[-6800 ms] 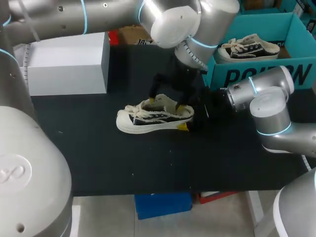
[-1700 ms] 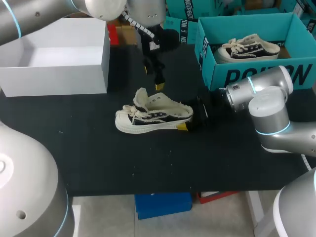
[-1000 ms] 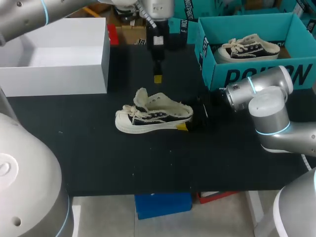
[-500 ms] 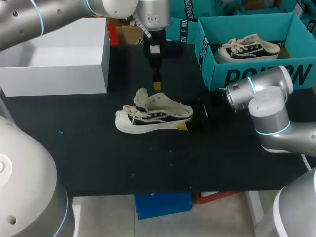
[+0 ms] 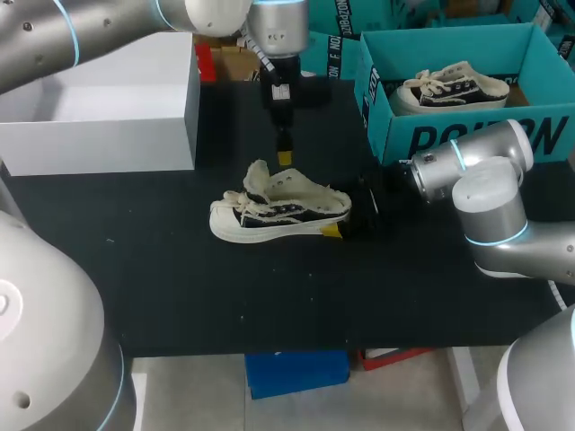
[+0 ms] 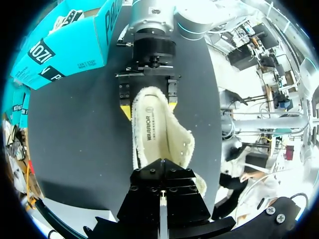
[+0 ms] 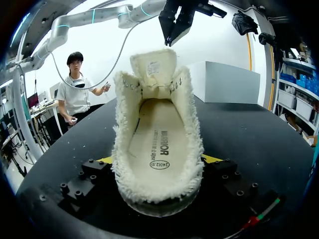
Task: Take the shoe out of the shoebox, open the shoe tongue, remove and reinsert the insole, then place the shoe into the shoebox
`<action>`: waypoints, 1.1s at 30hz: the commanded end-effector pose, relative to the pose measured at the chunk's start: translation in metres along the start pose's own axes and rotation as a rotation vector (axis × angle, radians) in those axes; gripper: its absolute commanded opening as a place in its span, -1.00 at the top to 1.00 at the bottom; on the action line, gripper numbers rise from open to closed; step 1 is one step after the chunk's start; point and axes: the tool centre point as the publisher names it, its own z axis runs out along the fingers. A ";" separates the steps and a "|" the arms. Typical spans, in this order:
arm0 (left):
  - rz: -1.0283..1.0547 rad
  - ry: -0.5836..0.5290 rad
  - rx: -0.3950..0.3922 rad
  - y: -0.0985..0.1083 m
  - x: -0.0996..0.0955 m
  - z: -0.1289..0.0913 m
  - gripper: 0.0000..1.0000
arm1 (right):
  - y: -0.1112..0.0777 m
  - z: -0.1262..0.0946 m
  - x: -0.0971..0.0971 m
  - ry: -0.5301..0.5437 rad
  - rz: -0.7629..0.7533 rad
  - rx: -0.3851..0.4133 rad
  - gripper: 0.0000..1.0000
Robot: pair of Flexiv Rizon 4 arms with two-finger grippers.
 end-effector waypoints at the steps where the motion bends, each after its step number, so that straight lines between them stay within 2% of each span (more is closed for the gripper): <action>1: 0.000 -0.001 0.000 0.000 0.000 0.000 1.00 | -0.003 0.001 -0.001 0.000 0.002 0.002 1.00; 10: 0.039 0.025 0.019 -0.002 0.002 0.020 1.00 | -0.003 0.001 -0.001 0.000 0.002 0.002 1.00; 22: 0.062 0.031 0.009 -0.014 0.015 0.045 1.00 | -0.003 0.001 -0.001 0.000 0.002 0.002 1.00; 33: 0.043 0.041 0.017 -0.008 0.014 0.072 1.00 | -0.003 0.001 -0.001 0.000 0.002 0.002 1.00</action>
